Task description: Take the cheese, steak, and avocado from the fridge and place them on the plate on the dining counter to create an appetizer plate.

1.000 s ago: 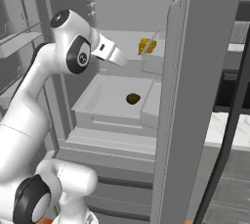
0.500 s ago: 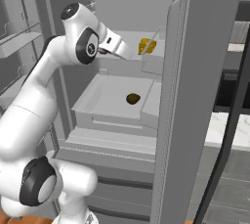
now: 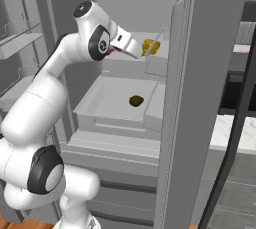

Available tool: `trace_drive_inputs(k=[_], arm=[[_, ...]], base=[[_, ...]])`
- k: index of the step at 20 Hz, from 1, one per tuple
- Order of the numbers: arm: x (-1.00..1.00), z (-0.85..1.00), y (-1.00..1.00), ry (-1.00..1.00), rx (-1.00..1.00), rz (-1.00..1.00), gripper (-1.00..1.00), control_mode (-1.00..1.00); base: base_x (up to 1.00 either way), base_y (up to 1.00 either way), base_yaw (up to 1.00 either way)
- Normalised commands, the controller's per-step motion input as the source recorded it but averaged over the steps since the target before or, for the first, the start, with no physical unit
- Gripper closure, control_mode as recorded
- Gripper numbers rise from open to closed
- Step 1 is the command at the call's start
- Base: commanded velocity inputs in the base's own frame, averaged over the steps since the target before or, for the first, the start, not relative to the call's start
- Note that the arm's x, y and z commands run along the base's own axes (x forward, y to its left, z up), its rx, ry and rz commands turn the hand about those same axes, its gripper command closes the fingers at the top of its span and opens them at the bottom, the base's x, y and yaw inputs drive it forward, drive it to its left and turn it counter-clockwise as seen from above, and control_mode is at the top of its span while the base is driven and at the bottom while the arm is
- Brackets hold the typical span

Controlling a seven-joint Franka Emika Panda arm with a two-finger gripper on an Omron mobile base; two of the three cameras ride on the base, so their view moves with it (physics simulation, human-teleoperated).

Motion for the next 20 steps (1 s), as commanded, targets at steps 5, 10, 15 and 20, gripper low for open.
trace_drive_inputs(k=[5,10,15,20], arm=[[0.21,-0.08,-0.17,0.00,0.00,0.00,-1.00,-1.00],[0.24,-0.22,-0.07,-0.03,0.00,0.00,-1.00,-1.00],[0.29,-0.22,0.00,-0.05,0.00,0.00,-1.00,-1.00],[0.33,-0.09,-0.05,-0.04,0.00,0.00,-1.00,-1.00]], base=[[0.00,0.00,0.00],[0.00,0.00,0.00],[0.00,0.00,0.00],[0.00,0.00,0.00]])
